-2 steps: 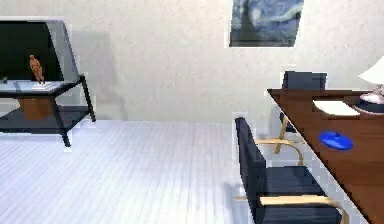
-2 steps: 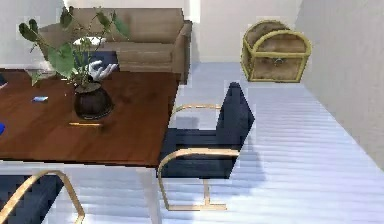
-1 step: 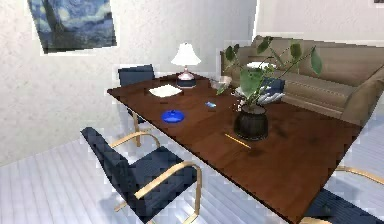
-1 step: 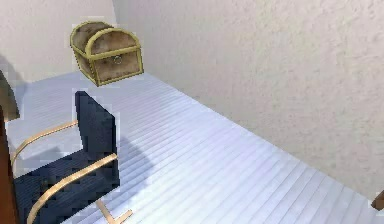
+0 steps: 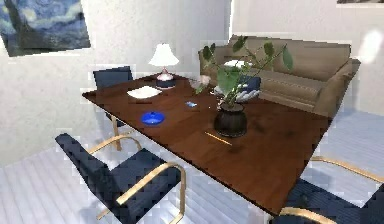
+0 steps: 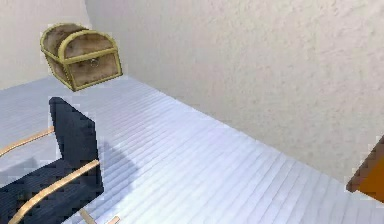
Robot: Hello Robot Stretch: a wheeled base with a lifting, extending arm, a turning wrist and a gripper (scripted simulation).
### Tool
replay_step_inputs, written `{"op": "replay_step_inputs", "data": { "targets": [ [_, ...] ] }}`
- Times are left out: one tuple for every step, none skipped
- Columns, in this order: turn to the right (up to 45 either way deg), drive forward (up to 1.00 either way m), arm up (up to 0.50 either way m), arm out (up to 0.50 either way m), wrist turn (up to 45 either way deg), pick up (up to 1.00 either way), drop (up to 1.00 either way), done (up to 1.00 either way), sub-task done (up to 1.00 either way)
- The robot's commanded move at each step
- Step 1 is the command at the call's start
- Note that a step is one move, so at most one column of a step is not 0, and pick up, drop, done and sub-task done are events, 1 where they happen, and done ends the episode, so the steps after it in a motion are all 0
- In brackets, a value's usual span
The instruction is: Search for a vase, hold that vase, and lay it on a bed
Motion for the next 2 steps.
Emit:
{"op": "replay_step_inputs", "data": {
  "targets": [
    [0.0,0.35,0.0,0.0,0.0,0.0,0.0,0.0,0.0],
    [-45.0,0.0,0.0,0.0,0.0,0.0,0.0,0.0,0.0]
  ]
}}
